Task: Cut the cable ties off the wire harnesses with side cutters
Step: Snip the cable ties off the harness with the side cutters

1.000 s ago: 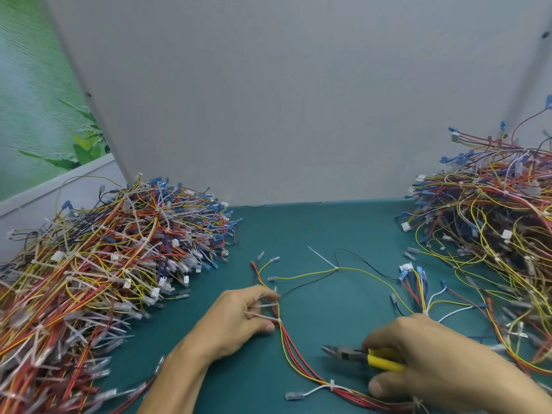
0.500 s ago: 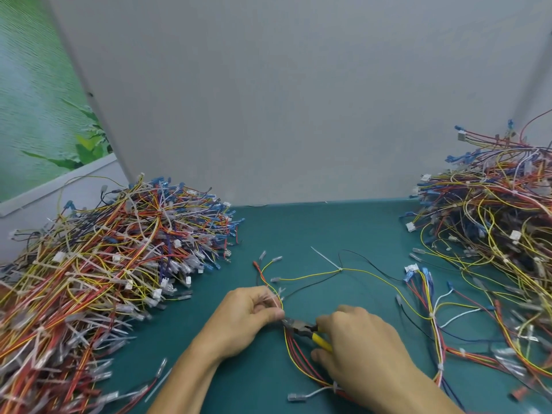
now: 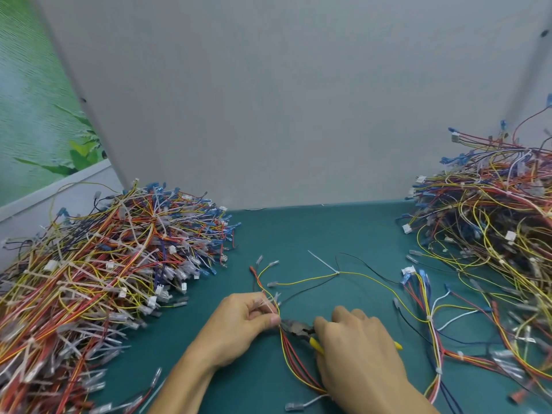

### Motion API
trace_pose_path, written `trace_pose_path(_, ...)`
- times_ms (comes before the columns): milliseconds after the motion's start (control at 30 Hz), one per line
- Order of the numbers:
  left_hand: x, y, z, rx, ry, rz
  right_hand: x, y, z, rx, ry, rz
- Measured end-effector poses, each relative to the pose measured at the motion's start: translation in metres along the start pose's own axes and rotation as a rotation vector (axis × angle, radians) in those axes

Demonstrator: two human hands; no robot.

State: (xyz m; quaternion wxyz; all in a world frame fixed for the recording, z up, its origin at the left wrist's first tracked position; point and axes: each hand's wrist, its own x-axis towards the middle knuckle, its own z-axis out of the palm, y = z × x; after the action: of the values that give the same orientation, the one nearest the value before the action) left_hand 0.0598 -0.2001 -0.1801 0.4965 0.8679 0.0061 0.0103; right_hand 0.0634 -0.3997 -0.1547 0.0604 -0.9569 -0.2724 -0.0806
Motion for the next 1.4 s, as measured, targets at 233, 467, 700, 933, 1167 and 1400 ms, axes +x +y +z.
trace_pose_path(233, -0.001, 0.001, -0.002, 0.002, 0.017, 0.011, -0.002, -0.007, -0.001, -0.023, 0.125, 0.016)
trace_pose_path(467, -0.001, 0.0, -0.002, -0.022, -0.001, -0.007, -0.004, -0.005, 0.008, -0.063, 0.201, 0.031)
trace_pose_path(700, -0.001, 0.001, -0.001, -0.023, 0.004, -0.015, -0.001, -0.008, 0.014, -0.089, 0.248, 0.026)
trace_pose_path(933, -0.001, 0.005, 0.008, 0.107, 0.074, 0.048, -0.001, -0.007, 0.019, -0.102, 0.253, 0.013)
trace_pose_path(1167, 0.001, 0.007, 0.011, 0.038, 0.104, 0.018, -0.005, -0.009, 0.025, -0.129, 0.333, -0.012)
trace_pose_path(1400, 0.004, 0.006, 0.009, -0.008, 0.078, -0.016, -0.01, -0.013, 0.031, -0.192, 0.412, 0.025)
